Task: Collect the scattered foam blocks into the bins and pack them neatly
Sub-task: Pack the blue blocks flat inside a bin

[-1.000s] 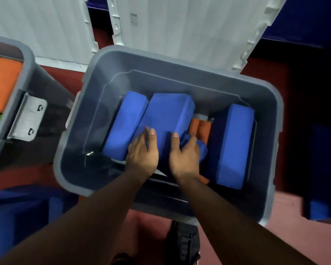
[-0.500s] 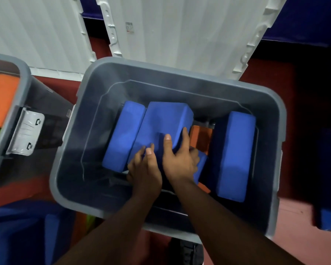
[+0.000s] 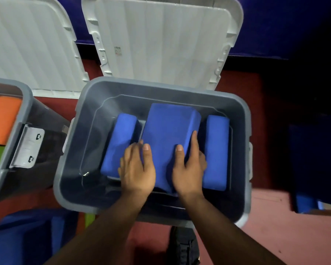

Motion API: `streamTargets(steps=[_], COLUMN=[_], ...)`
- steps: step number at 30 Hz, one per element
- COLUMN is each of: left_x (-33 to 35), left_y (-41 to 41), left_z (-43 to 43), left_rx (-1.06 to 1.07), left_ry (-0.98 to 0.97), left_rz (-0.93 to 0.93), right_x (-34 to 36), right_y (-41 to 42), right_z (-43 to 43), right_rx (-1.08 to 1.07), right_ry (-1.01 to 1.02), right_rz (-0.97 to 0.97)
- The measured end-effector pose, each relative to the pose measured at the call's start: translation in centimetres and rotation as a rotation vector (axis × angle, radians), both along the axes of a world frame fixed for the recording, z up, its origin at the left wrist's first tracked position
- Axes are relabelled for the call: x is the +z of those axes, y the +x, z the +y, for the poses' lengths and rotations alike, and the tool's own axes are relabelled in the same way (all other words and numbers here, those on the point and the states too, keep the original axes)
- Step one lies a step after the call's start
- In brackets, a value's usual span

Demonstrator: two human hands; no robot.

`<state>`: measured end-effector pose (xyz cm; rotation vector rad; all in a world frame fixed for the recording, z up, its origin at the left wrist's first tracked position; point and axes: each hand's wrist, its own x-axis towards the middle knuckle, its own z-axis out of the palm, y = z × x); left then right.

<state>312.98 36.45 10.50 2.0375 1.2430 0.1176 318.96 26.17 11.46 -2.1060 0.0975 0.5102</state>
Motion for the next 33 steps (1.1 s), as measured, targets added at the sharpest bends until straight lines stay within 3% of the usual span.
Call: streamTargets(steps=[5,8,11,20,24,30,33], left_x=[3.8,4.8,4.2,2.8,2.4,3.1,3.3], left_y=[4.0,6.2,7.1,4.9,4.6,4.7,3.6], left_z=[-2.2,-5.3,-7.4,-6.2,-5.1,-4.2,-2.3], left_rx=[-0.096,-0.195,-0.291,-0.206,-0.307,-0.247,-0.174], left_ry=[-0.293,-0.411,-0.411,-0.387,-0.367,-0.405,-0.3], left_rz=[-0.095,-0.095,-0.079,-0.053,-0.051,-0.033,-0.059], right_x=[4.5,4.9,4.7,3.2,3.6,4.4,4.6], right_y=[2.4,3.7,4.3,3.0,3.7,4.0,3.3], right_z=[-5.9,-8.5,-9.5,-8.6,-7.1,-4.8,-2.2], right_rx=[-0.1,-0.105,-0.141,-0.066,-0.184,-0.111,-0.074], right_ry=[0.044,-0.078,-0.245,-0.287,-0.388,-0.308,-0.159], right_rz=[-0.072,-0.165,-0.208,-0.238,-0.221,-0.411,-0.442])
